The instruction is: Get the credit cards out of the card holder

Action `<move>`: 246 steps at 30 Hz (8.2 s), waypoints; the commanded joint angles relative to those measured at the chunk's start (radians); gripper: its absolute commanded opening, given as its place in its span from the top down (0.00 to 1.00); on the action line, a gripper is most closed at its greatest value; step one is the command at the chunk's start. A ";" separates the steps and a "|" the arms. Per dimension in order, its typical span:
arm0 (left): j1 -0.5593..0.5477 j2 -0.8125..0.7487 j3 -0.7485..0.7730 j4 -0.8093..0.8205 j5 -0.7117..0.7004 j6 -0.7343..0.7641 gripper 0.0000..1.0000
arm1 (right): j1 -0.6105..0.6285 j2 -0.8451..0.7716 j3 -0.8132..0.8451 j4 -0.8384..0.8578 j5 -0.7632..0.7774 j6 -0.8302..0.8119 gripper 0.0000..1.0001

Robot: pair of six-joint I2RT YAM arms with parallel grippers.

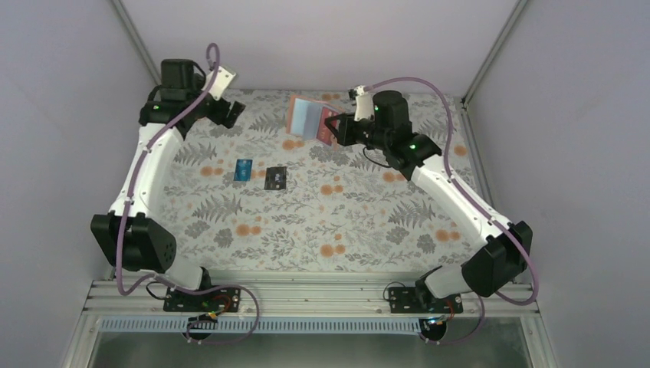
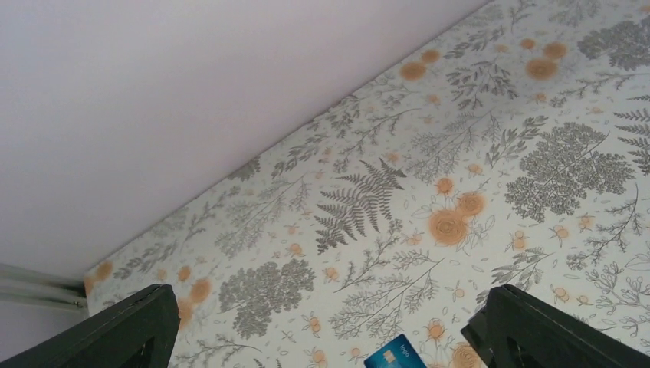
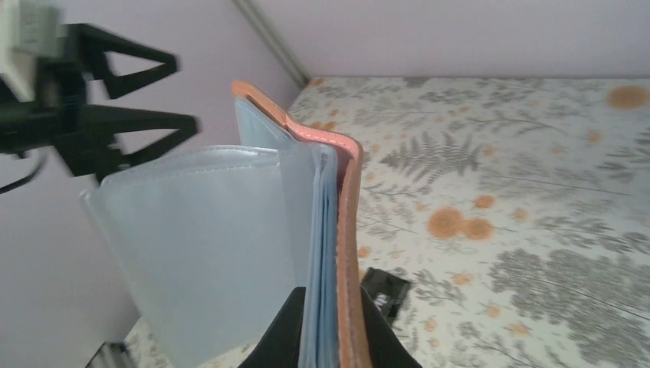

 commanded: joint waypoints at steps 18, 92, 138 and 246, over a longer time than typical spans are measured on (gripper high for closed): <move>-0.231 0.145 0.105 -0.072 0.421 -0.153 0.00 | 0.047 0.123 0.090 -0.080 0.166 -0.082 0.96; -0.233 -0.127 -0.043 -0.118 0.819 -0.310 0.42 | -0.011 0.082 0.097 0.059 -0.388 -0.135 0.96; -0.280 -0.020 0.113 -0.138 0.861 -0.082 0.74 | -0.038 -0.050 -0.005 0.399 -0.590 -0.089 0.96; -0.180 -0.095 0.119 -0.320 0.983 0.060 0.98 | -0.146 -0.069 0.008 0.121 -0.761 -0.369 0.51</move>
